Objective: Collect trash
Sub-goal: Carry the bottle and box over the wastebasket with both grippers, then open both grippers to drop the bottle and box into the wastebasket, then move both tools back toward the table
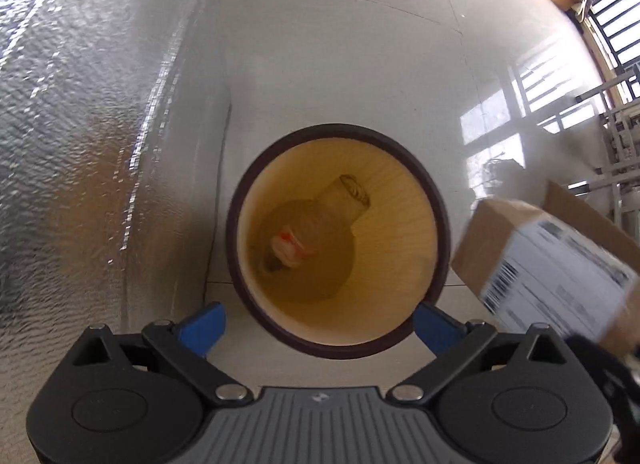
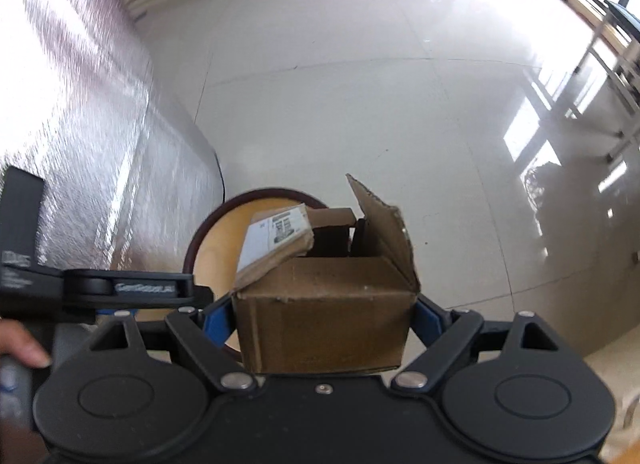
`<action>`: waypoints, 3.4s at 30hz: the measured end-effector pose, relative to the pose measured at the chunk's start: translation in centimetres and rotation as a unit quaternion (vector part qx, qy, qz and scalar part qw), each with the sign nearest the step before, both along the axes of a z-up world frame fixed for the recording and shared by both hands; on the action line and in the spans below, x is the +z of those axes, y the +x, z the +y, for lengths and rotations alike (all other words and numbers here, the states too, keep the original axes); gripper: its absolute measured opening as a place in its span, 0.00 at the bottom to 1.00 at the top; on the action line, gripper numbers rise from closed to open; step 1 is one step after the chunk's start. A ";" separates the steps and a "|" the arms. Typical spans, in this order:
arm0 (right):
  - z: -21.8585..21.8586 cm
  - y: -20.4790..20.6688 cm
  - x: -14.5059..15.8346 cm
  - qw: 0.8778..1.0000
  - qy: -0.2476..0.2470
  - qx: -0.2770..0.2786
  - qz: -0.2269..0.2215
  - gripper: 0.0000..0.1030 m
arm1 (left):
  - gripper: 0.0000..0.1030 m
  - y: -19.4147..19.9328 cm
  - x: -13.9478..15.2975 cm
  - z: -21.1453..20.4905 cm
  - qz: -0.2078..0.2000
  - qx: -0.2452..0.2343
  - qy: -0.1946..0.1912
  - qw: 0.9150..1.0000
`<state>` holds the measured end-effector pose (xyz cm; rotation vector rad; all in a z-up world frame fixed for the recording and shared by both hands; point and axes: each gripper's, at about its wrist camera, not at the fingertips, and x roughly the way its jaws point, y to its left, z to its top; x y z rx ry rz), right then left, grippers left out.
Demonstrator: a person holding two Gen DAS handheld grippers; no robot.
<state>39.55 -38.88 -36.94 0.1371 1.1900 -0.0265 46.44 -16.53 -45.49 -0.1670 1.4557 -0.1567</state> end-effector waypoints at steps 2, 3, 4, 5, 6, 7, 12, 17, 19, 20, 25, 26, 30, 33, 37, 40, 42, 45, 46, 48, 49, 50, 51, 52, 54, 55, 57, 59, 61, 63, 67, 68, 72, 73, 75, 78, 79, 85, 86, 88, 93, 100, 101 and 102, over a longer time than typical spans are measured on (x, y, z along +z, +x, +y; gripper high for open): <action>0.7 0.9 -0.9 1.000 -0.006 0.016 0.008 0.86 | 0.95 -0.9 0.4 -0.1 -0.003 -0.013 0.015 1.000; 0.9 1.2 -1.3 1.000 -0.008 0.021 0.011 0.86 | 0.95 -1.4 0.6 -0.1 -0.006 -0.024 0.025 0.999; 1.2 1.6 -1.7 0.999 -0.008 0.029 0.016 0.86 | 0.95 -1.7 0.9 -0.2 -0.008 -0.034 0.035 0.999; 1.4 1.8 -2.0 0.999 -0.007 0.034 0.020 0.86 | 0.95 -2.3 1.2 -0.1 -0.010 -0.046 0.047 0.998; 1.7 2.2 -2.4 0.999 -0.007 0.039 0.024 0.86 | 0.95 -2.6 1.4 -0.1 -0.011 -0.054 0.056 0.997; 1.9 2.4 -2.8 0.999 -0.005 0.043 0.026 0.86 | 0.95 -3.1 1.6 0.1 -0.014 -0.061 0.063 0.996; 1.4 3.4 -5.0 0.998 0.030 0.012 0.045 1.00 | 0.96 -3.8 2.3 1.7 -0.015 -0.051 0.059 0.997; 0.9 2.4 -5.3 0.998 0.024 0.003 0.060 1.00 | 0.96 -3.8 3.6 1.8 -0.024 -0.040 0.045 0.998; 0.5 1.9 -5.0 0.998 0.022 0.006 0.062 1.00 | 0.96 -3.9 4.2 1.3 -0.030 -0.050 0.049 0.997; 0.4 1.8 -4.7 0.998 0.023 0.004 0.062 1.00 | 0.96 -4.0 4.5 1.1 -0.032 -0.052 0.050 0.997; -0.4 1.1 -3.5 0.998 0.028 -0.010 0.060 1.00 | 0.96 -4.7 5.9 1.3 -0.041 -0.049 0.047 0.997; -0.5 1.0 -3.2 0.998 0.030 -0.013 0.059 1.00 | 0.96 -4.8 6.3 1.5 -0.043 -0.048 0.048 0.997; -1.0 0.4 -2.2 0.997 0.040 -0.026 0.056 1.00 | 0.96 -5.4 7.7 2.4 -0.048 -0.042 0.044 0.997; -1.2 0.0 -1.3 0.997 0.048 -0.029 0.053 1.00 | 0.96 -5.6 8.6 2.6 -0.054 -0.041 0.042 0.997; -1.4 -0.7 0.2 0.997 0.053 -0.029 0.042 1.00 | 0.96 -6.3 10.3 2.9 -0.062 -0.041 0.042 0.996; -1.1 -1.0 1.7 0.998 0.055 -0.027 0.032 1.00 | 0.96 -6.9 11.8 3.0 -0.071 -0.038 0.039 0.996; -1.0 -1.2 2.9 0.998 0.051 -0.026 0.024 1.00 | 0.96 -7.0 12.5 3.2 -0.076 -0.039 0.035 0.996; -1.0 -1.9 5.1 0.999 0.043 -0.024 0.008 1.00 | 0.96 -7.6 14.4 3.4 -0.088 -0.042 0.031 0.995; -1.0 -2.2 5.9 0.999 0.041 -0.023 0.003 1.00 | 0.96 -7.8 15.2 3.5 -0.095 -0.043 0.030 0.994; -1.2 -2.9 7.1 0.999 0.035 -0.020 -0.006 1.00 | 0.97 -8.2 16.8 3.6 -0.108 -0.044 0.027 0.993; -1.2 -3.3 7.9 0.999 0.030 -0.017 -0.010 1.00 | 0.97 -8.4 17.6 3.7 -0.115 -0.044 0.025 0.992; -1.1 -3.6 8.4 0.999 0.026 -0.014 -0.013 1.00 | 0.97 -8.6 18.4 3.9 -0.122 -0.043 0.024 0.991; -1.1 -4.0 9.0 1.000 0.022 -0.012 -0.016 1.00 | 0.97 -8.9 19.1 3.8 -0.128 -0.043 0.023 0.991; -1.2 -4.4 9.6 1.000 0.018 -0.010 -0.020 1.00 | 0.97 -9.2 19.9 3.9 -0.135 -0.043 0.023 0.990; -1.1 -5.2 10.8 0.999 0.012 -0.009 -0.029 1.00 | 0.97 -9.6 21.3 4.0 -0.147 -0.046 0.024 0.988; -1.1 -5.7 11.4 0.999 0.011 -0.010 -0.033 1.00 | 0.98 -9.9 22.0 4.0 -0.153 -0.048 0.025 0.987; -1.2 -6.6 12.5 0.999 0.011 -0.013 -0.040 1.00 | 0.98 -10.5 23.2 4.0 -0.162 -0.052 0.029 0.985; -1.2 -7.4 13.4 0.999 0.009 -0.017 -0.048 1.00 | 0.98 -11.0 24.2 3.9 -0.167 -0.055 0.031 0.984; -1.4 -8.3 14.1 0.998 0.010 -0.023 -0.053 1.00 | 1.00 -11.7 25.0 4.1 -0.171 -0.055 0.031 0.983; -1.5 -9.1 14.8 0.998 0.009 -0.026 -0.058 1.00 | 1.00 -12.1 25.1 4.1 -0.174 -0.057 0.031 0.983; -1.4 -10.5 15.7 0.997 0.005 -0.031 -0.064 1.00 | 1.00 -13.0 25.8 4.4 -0.176 -0.058 0.027 0.982; -1.4 -10.8 15.9 0.997 0.004 -0.032 -0.065 1.00 | 1.00 -13.3 25.9 4.4 -0.177 -0.059 0.028 0.982; -1.4 -12.2 17.2 0.997 -0.001 -0.034 -0.074 1.00 | 1.00 -14.7 27.4 4.5 -0.193 -0.069 0.031 0.978; -1.4 -12.6 17.5 0.996 -0.004 -0.036 -0.077 1.00 | 1.00 -15.1 28.0 4.5 -0.199 -0.073 0.030 0.977; -1.2 -13.2 18.5 0.996 -0.015 -0.042 -0.081 1.00 | 1.00 -15.9 29.3 4.8 -0.215 -0.078 0.027 0.973; -0.7 -14.7 20.3 0.994 -0.023 -0.045 -0.099 1.00 | 1.00 -17.3 31.8 5.7 -0.243 -0.081 0.017 0.966; -0.5 -15.3 21.0 0.993 -0.024 -0.046 -0.107 1.00 | 1.00 -17.7 32.5 6.0 -0.250 -0.083 0.006 0.965; 0.4 -18.6 25.3 0.985 -0.033 -0.055 -0.160 1.00 | 1.00 -21.4 36.7 8.3 -0.302 -0.086 -0.017 0.949; 0.8 -19.1 25.9 0.984 -0.034 -0.055 -0.168 1.00 | 1.00 -21.9 37.5 8.7 -0.310 -0.084 -0.021 0.947; 1.2 -20.1 27.3 0.980 -0.033 -0.054 -0.189 1.00 | 1.00 -23.0 38.7 9.8 -0.330 -0.078 -0.024 0.940; 2.8 -22.2 30.8 0.969 -0.030 -0.054 -0.241 1.00 | 1.00 -25.0 42.1 13.1 -0.377 -0.046 -0.019 0.925; 6.4 -23.8 33.9 0.948 -0.026 -0.034 -0.314 1.00 | 1.00 -27.5 44.9 19.5 -0.435 0.015 0.017 0.900; 7.1 -23.8 34.1 0.946 -0.024 -0.031 -0.322 1.00 | 1.00 -27.8 45.1 20.5 -0.443 0.024 0.021 0.896; 7.8 -23.7 34.2 0.943 -0.022 -0.027 -0.331 1.00 | 1.00 -28.1 45.4 21.3 -0.450 0.032 0.026 0.892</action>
